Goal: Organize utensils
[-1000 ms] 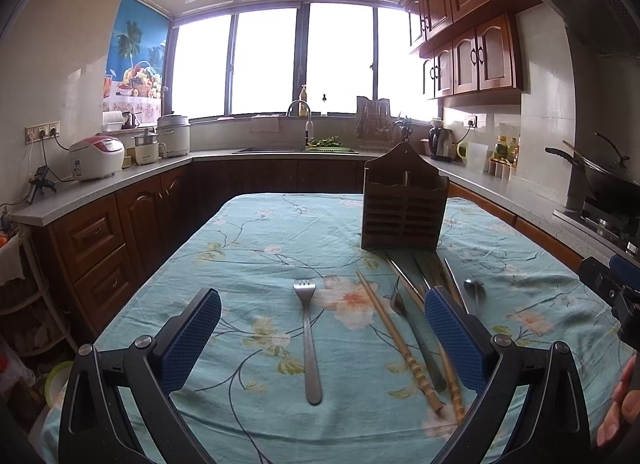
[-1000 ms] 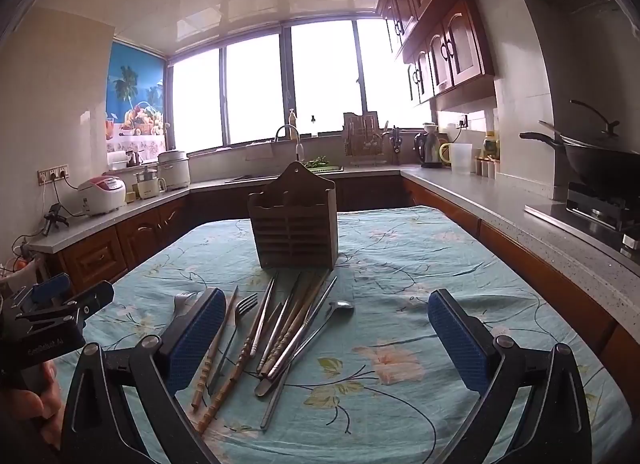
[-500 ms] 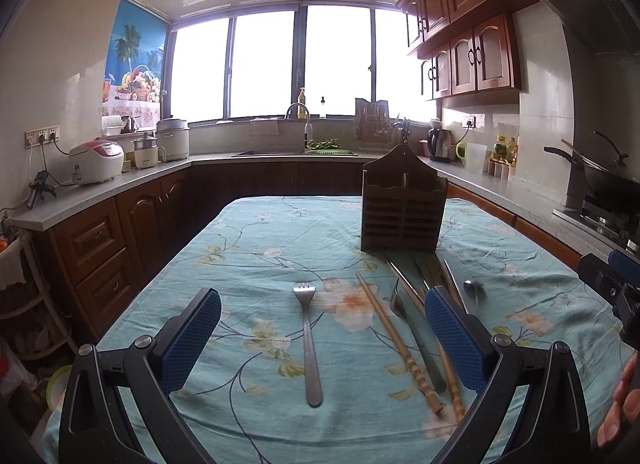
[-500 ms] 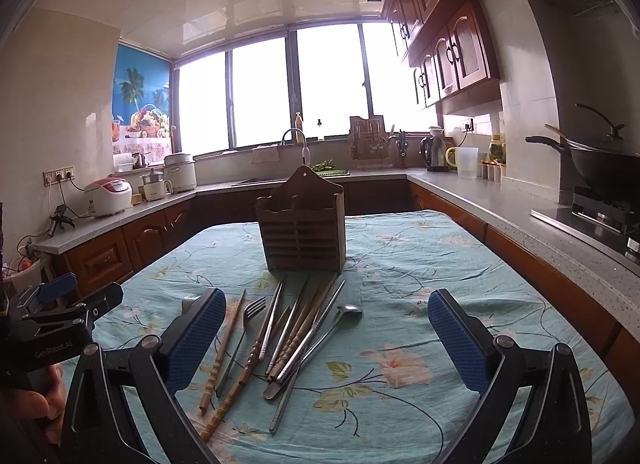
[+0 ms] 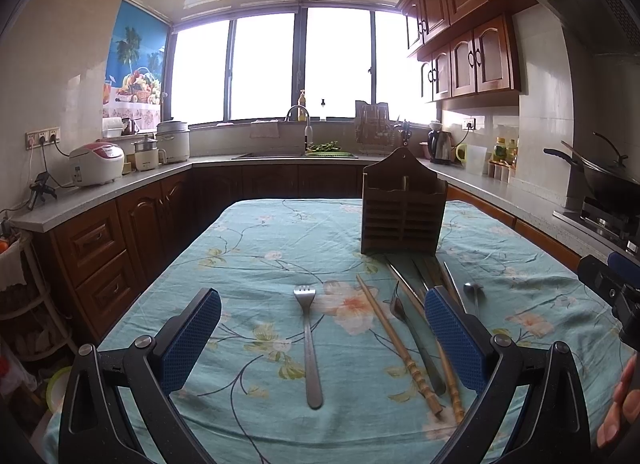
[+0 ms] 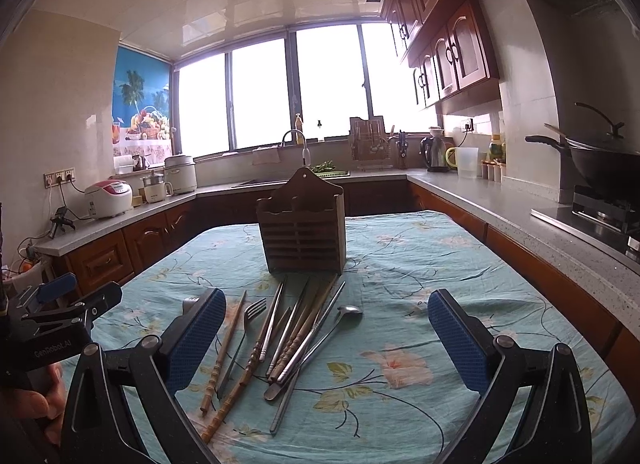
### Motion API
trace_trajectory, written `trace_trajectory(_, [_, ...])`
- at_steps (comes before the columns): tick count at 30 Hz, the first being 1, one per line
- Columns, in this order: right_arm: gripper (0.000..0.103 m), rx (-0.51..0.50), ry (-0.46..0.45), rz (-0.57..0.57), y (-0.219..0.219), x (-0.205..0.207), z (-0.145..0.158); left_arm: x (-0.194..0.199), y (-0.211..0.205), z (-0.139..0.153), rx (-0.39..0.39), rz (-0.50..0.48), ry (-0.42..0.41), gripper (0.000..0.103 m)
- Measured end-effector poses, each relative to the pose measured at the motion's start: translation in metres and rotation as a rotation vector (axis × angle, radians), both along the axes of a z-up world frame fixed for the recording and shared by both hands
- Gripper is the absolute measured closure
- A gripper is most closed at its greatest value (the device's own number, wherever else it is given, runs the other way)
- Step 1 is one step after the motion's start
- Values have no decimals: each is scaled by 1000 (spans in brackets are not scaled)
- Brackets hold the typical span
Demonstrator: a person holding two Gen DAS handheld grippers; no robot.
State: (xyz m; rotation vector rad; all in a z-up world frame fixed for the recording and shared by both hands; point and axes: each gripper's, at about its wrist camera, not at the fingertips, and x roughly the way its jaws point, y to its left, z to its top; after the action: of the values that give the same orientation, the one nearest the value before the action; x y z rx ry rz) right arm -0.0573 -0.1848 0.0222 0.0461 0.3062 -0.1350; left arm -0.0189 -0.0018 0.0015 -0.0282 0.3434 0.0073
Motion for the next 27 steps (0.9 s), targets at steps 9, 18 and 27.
trace_trajectory(9, [1, 3, 0, -1, -1, 0, 0, -1, -1, 1, 1, -2, -5, 1])
trace_trajectory(18, [1, 7, 3, 1, -1, 2, 1, 0, -1, 2, -1, -3, -7, 1])
trace_trajectory(27, [1, 20, 18, 9, -4, 6, 1, 7, 2, 4, -27, -17, 21, 1])
